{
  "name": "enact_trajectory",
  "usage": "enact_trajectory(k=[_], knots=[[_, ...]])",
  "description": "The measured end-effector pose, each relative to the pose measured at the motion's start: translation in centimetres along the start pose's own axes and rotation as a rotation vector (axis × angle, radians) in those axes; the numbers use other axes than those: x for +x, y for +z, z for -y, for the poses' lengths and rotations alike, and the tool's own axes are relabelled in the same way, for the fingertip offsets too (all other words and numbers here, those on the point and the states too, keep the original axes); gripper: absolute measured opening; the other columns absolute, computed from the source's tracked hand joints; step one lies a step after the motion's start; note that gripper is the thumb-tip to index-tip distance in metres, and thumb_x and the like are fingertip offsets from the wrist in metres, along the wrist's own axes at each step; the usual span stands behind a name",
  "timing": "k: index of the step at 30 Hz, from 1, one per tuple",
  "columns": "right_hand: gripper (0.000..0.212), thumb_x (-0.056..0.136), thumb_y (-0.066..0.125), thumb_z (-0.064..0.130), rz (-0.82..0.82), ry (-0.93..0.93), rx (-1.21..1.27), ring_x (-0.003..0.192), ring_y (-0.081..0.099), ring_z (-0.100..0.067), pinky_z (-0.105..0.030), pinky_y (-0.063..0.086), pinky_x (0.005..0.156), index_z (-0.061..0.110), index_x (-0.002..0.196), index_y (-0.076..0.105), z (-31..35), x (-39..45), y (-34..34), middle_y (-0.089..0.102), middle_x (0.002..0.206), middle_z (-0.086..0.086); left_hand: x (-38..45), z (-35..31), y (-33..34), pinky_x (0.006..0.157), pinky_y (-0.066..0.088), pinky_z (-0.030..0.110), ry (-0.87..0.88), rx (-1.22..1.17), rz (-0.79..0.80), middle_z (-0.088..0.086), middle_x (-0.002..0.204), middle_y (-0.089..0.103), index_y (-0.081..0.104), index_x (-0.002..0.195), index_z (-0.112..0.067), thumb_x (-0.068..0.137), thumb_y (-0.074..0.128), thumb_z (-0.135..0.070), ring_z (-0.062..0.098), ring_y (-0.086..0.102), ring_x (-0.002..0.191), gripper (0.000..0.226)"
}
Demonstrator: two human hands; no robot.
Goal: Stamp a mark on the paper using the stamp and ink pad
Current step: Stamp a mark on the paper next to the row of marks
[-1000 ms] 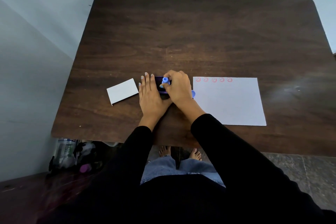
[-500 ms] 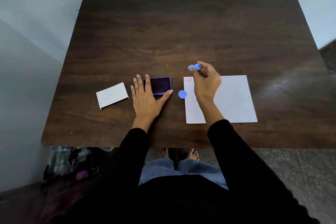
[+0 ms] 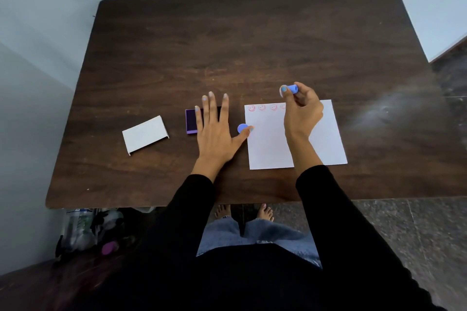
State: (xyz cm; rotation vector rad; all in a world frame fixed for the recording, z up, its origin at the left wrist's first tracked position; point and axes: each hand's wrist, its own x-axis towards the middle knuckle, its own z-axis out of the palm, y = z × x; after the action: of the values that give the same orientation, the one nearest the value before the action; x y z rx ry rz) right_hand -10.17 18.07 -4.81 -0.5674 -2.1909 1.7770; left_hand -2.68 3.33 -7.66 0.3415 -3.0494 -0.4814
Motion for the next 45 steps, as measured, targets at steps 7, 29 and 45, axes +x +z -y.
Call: enact_trajectory(k=[7,29,45], knots=[[0.025,0.076,0.076,0.021,-0.102,0.083,0.134,0.073,0.068,0.004,-0.008,0.053,0.068,0.012,0.098,0.068,-1.2,1.7,-2.9,0.071,0.081,0.006,-0.7,1.2,0.2,0.117,-0.009,0.046,0.026,0.063,-0.008,0.017,0.159,0.007,0.021,0.148,-0.016,0.093,0.036,-0.054,0.03,-0.003,0.147,0.068],[0.024,0.087,0.062,0.019,0.069,0.665,0.757,0.082,0.071,-0.018,-0.027,0.06,0.074,0.002,0.104,0.065,-2.4,4.0,-6.3,0.07,0.095,-0.012,2.5,-1.7,0.6,0.111,-0.02,0.042,0.151,0.046,0.241,0.009,0.16,-0.003,0.025,0.146,-0.033,0.058,0.033,-0.086,0.025,-0.011,0.147,0.102],[0.027,0.082,0.069,0.017,0.038,-0.127,-0.183,0.091,0.067,-0.014,-0.026,0.055,0.087,0.01,0.108,0.066,-4.5,3.1,-3.7,0.072,0.102,-0.008,2.6,-2.1,0.1,0.112,-0.02,0.04,0.134,0.052,0.245,0.009,0.16,-0.002,0.019,0.147,-0.032,0.053,0.031,-0.088,0.023,-0.007,0.147,0.111]])
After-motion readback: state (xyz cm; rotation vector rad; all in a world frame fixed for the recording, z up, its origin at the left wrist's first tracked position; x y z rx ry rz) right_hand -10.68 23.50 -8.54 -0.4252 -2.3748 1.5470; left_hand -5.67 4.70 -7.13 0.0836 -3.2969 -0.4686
